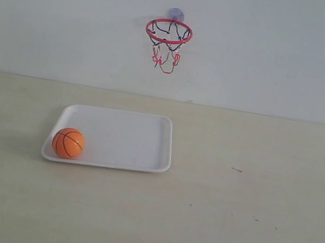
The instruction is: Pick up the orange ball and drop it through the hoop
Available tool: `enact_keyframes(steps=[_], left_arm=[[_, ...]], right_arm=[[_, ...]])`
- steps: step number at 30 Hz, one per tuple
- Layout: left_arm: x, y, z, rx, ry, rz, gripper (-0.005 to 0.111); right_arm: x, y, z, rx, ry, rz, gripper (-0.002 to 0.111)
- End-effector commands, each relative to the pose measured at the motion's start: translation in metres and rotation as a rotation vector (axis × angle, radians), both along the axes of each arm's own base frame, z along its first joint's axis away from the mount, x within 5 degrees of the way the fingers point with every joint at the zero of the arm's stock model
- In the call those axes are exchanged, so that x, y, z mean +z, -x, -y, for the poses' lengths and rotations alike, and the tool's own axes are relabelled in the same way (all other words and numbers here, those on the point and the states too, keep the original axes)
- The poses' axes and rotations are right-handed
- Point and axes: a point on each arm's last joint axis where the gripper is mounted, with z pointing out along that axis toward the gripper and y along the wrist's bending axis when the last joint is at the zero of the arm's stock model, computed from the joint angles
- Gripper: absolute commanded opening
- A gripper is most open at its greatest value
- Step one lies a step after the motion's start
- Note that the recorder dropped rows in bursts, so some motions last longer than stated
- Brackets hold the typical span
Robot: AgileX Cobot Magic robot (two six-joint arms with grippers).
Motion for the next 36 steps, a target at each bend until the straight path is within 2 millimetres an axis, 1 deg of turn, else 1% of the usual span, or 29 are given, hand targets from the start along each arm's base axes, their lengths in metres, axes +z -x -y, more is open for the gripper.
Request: enact_keyframes(steps=[1,3,6,9,11,12,14,16,19,20,21,22,23,24,26,27,28,29,31,32,34,36], left_arm=[[0.021,0.008,0.001,-0.021,0.053,0.079,0.004],[0.024,0.008,0.001,-0.024,0.052,0.109,0.004],[0.033,0.011,0.002,-0.037,0.05,0.208,0.004],[0.046,0.016,0.003,-0.06,0.052,0.37,0.004],[0.056,0.022,0.004,-0.091,0.09,0.493,0.004],[0.06,0.02,0.005,-0.112,0.131,0.517,0.004],[0.064,0.007,0.005,-0.136,0.23,0.442,0.004],[0.066,-0.015,0.005,-0.118,0.274,0.281,0.004],[0.068,-0.056,0.004,-0.06,0.236,0.024,0.004],[0.072,-0.067,0.003,-0.044,0.231,-0.039,0.004],[0.073,-0.098,0.002,-0.004,0.184,-0.219,0.004],[0.073,-0.114,0.002,0.008,0.13,-0.312,0.004],[0.066,-0.143,0.005,0.003,0.055,-0.516,0.004],[0.061,-0.158,0.007,-0.018,0.023,-0.624,0.004],[0.048,-0.187,0.014,-0.106,-0.024,-0.806,0.004],[0.037,-0.211,0.024,-0.235,-0.065,-0.923,0.004],[0.031,-0.222,0.03,-0.303,-0.066,-0.973,0.004],[0.021,-0.24,0.038,-0.416,-0.067,-1.041,0.004],[0.005,-0.261,0.044,-0.494,-0.077,-1.102,0.006],[-0.002,-0.268,0.045,-0.507,-0.073,-1.127,0.011],[-0.013,-0.279,0.045,-0.532,-0.128,-1.136,0.028],[-0.017,-0.286,0.044,-0.525,-0.149,-1.112,0.044]], right_arm=[[0.001,0.0,0.0,-0.003,0.011,0.016,0.001],[0.001,0.0,0.0,-0.003,0.011,0.016,0.001],[0.001,0.0,0.0,-0.003,0.011,0.016,0.001],[0.001,0.0,0.0,-0.003,0.011,0.016,0.001],[0.001,0.0,0.0,-0.003,0.011,0.016,0.001],[0.001,0.0,0.0,-0.003,0.011,0.016,0.001],[0.001,0.0,0.0,-0.003,0.011,0.016,0.001],[0.001,0.0,0.0,-0.003,0.011,0.016,0.001],[0.001,0.0,0.0,-0.003,0.011,0.016,0.001],[0.001,0.0,0.0,-0.003,0.011,0.016,0.001],[0.001,0.0,0.0,-0.003,0.011,0.016,0.001],[0.001,0.0,0.0,-0.003,0.011,0.016,0.001],[0.001,0.0,0.0,-0.003,0.011,0.016,0.001],[0.001,0.0,0.0,-0.003,0.011,0.016,0.001],[0.001,0.0,0.0,-0.003,0.011,0.016,0.001],[0.001,0.0,0.0,-0.003,0.011,0.016,0.001],[0.001,0.0,0.0,-0.003,0.011,0.016,0.001],[0.001,0.0,0.0,-0.003,0.011,0.016,0.001],[0.001,0.0,0.0,-0.003,0.011,0.016,0.001],[0.001,0.0,0.0,-0.003,0.011,0.016,0.001],[0.001,0.0,0.0,-0.003,0.011,0.016,0.001],[0.001,0.0,0.0,-0.003,0.011,0.016,0.001]])
